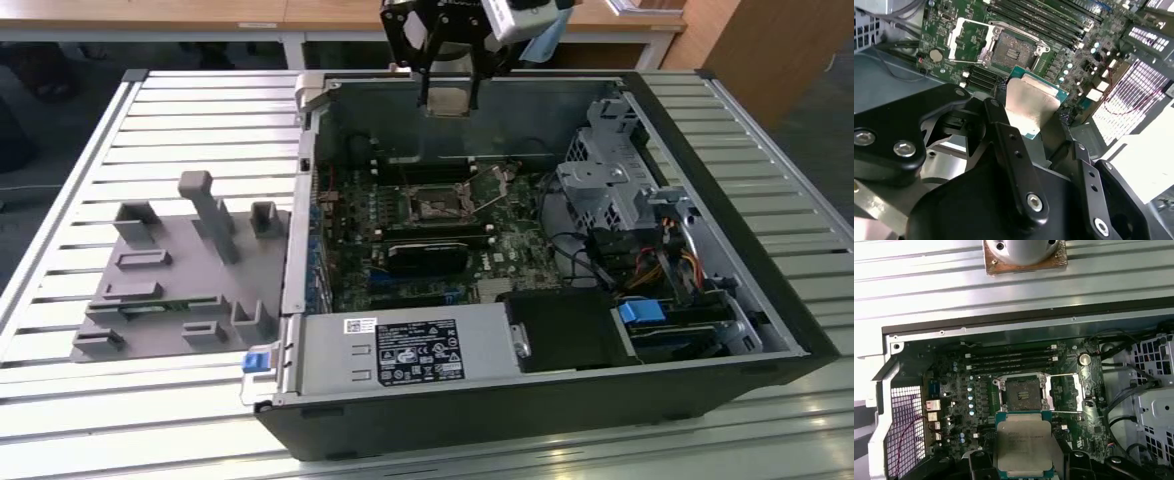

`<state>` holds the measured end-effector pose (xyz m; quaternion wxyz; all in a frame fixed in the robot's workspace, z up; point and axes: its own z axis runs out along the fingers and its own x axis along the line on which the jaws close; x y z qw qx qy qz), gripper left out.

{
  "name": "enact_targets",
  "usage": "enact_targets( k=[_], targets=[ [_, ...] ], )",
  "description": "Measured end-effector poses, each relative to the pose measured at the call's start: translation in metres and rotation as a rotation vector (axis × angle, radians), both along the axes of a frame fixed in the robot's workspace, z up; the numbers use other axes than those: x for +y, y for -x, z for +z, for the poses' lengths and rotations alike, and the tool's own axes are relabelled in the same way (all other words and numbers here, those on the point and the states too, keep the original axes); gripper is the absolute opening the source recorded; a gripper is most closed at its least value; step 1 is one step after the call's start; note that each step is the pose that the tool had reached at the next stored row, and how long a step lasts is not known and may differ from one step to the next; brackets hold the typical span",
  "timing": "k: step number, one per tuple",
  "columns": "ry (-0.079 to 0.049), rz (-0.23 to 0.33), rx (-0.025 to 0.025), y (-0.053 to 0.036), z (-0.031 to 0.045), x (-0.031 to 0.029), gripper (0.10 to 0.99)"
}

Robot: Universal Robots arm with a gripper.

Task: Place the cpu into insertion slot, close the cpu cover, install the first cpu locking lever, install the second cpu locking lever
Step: 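Place the cpu into insertion slot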

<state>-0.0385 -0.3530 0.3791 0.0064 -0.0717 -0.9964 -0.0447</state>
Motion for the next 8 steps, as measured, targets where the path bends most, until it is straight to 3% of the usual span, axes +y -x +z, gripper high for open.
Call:
enact_targets(
  k=[8],
  targets=[
    [0.001, -0.143, 0.0, 0.0, -0.0004, 0.0, 0.525]
  ],
)
